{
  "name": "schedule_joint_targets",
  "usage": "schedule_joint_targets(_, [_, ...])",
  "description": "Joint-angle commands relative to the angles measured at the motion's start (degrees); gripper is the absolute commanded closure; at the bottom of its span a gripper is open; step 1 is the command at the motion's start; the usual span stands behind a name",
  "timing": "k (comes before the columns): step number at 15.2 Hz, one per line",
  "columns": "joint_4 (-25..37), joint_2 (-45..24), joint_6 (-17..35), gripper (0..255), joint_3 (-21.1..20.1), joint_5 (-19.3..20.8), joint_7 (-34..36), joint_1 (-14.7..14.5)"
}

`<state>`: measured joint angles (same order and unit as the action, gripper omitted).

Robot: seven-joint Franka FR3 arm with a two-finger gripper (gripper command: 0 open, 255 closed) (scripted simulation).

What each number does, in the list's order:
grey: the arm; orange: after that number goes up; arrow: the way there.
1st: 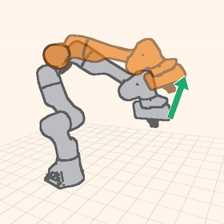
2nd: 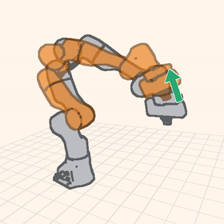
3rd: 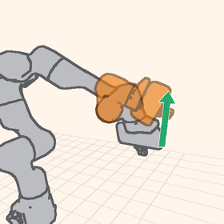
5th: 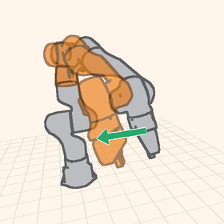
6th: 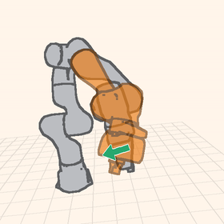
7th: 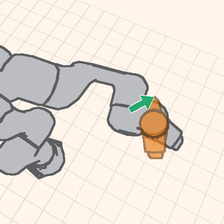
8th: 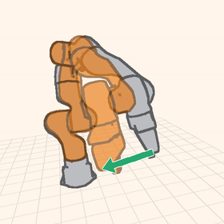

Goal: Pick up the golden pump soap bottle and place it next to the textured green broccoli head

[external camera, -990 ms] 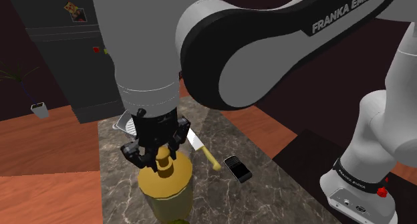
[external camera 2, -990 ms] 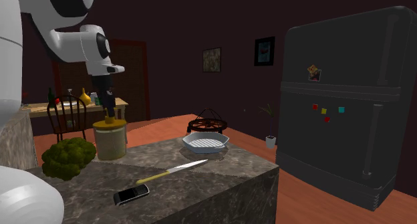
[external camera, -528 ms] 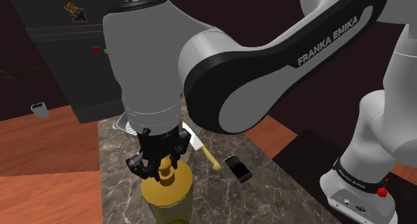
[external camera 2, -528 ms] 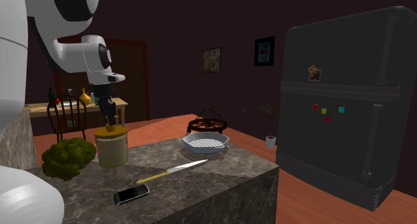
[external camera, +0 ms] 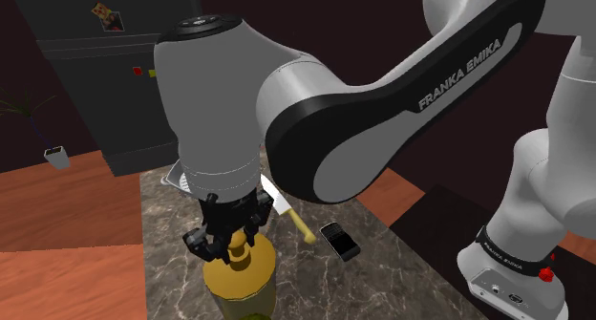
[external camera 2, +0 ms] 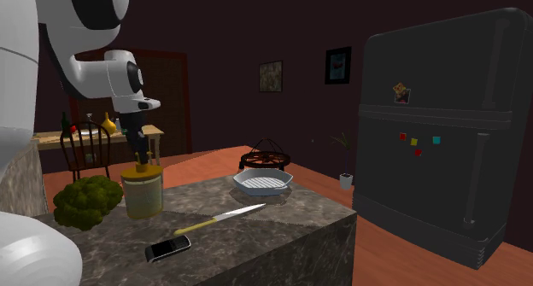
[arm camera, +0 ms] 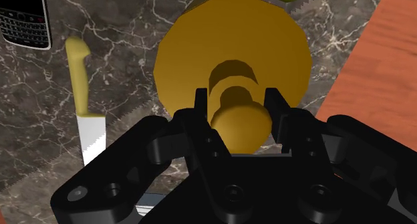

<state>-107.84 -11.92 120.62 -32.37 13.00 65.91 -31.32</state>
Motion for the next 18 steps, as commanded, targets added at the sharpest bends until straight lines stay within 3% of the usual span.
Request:
schedule_joint_targets(1, [0.0, 0.0, 0.0, 255, 0.0, 0.0, 0.0, 0.0])
schedule_joint_targets(2, [0.0, 0.0, 0.0, 0, 0.0, 0.0, 0.0, 0.0])
schedule_joint_targets(7, [0.0, 0.0, 0.0, 0, 0.0, 0.0, 0.0, 0.0])
schedule_joint_targets(11, [4.1, 2.9, -6.3, 0, -0.7, -2.2, -1.5, 0.2])
schedule_joint_targets(18, [4.1, 2.9, -6.3, 0, -0.7, -2.2, -1.5, 0.2])
